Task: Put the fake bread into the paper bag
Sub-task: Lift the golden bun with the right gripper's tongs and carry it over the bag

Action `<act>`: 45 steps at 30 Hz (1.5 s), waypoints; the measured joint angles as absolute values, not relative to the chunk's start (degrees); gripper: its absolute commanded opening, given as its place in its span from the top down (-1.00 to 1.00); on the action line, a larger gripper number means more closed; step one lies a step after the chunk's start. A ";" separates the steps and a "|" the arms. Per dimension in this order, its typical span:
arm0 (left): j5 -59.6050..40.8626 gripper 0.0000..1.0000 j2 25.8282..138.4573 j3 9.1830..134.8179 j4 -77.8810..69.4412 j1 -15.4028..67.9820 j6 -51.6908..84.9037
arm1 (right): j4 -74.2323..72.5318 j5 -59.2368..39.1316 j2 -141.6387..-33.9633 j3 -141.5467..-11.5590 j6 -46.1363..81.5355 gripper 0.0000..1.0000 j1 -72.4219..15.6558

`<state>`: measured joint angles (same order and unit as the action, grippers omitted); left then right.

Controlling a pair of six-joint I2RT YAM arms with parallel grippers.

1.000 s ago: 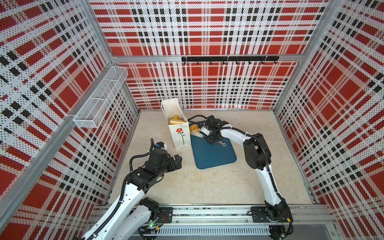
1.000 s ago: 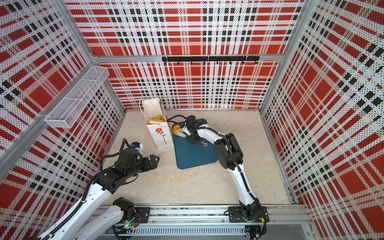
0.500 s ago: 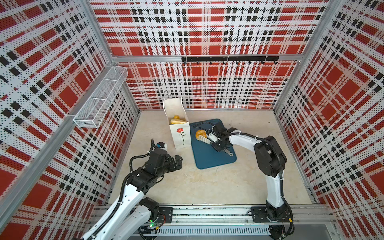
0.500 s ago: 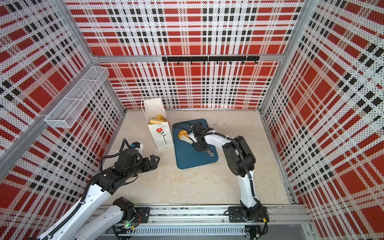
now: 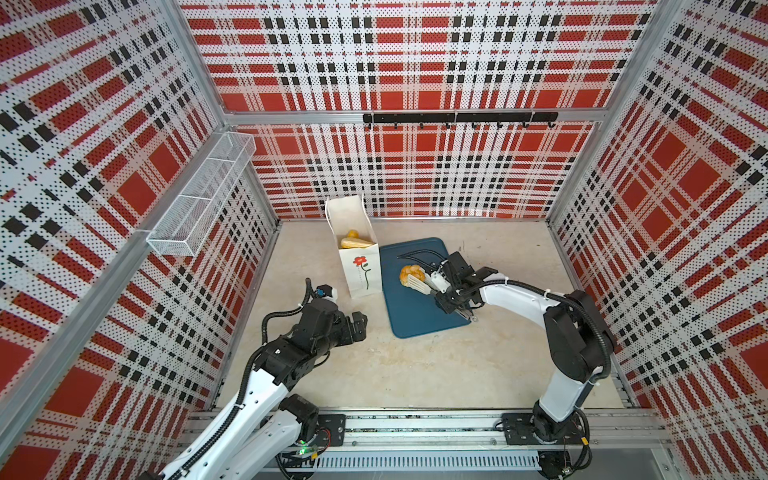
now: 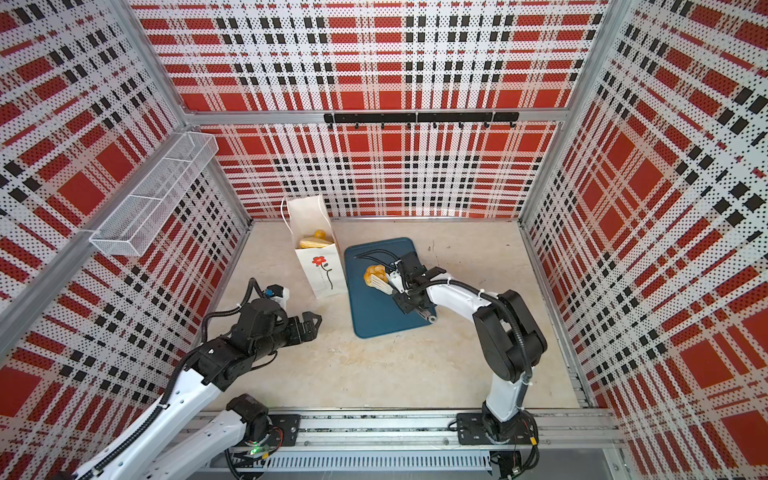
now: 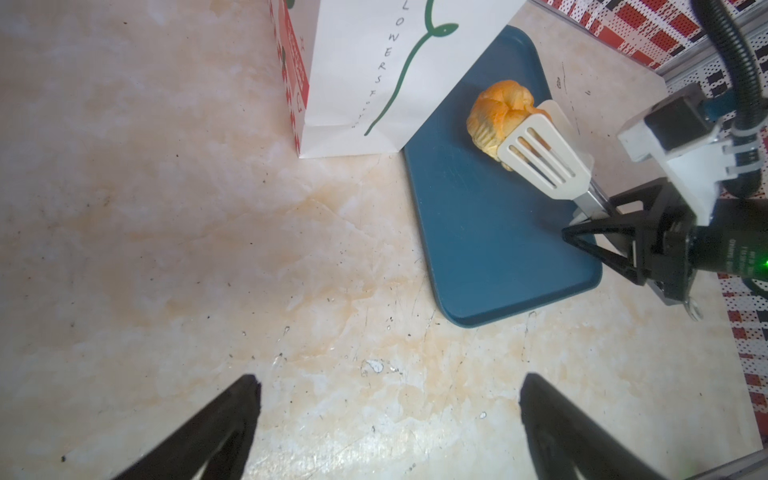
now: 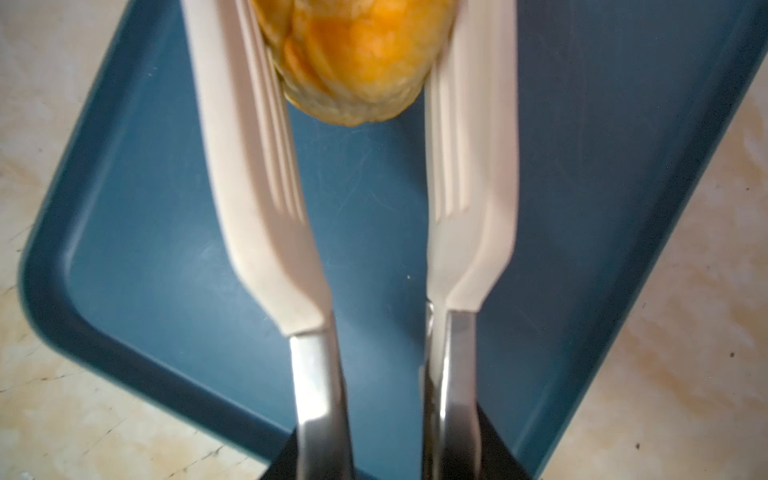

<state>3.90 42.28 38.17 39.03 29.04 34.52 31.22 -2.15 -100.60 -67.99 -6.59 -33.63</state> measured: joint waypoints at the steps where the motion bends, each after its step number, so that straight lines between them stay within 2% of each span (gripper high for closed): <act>1: 4.01 -0.99 42.41 38.17 39.00 29.36 34.50 | 30.96 -2.52 -99.61 -67.29 -6.15 0.20 -33.67; 11: 4.89 -0.99 43.53 38.59 38.54 30.98 34.48 | 29.04 -5.48 -90.63 -63.59 -2.66 0.18 -35.18; 26: 7.46 -0.99 44.36 38.83 37.28 32.77 34.65 | 27.94 -7.90 -81.43 -65.12 -0.78 0.16 -40.27; 35: 8.23 -0.99 44.36 38.85 37.23 32.82 34.72 | 26.81 -7.84 -81.97 -72.82 -0.54 0.14 -44.45; 45: 9.17 -0.99 43.31 38.83 37.28 32.84 35.27 | 26.81 -6.72 -90.80 -85.03 1.43 0.15 -46.11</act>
<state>9.17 43.31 38.83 37.28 32.84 35.27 26.81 -6.72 -90.80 -85.03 1.43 -46.11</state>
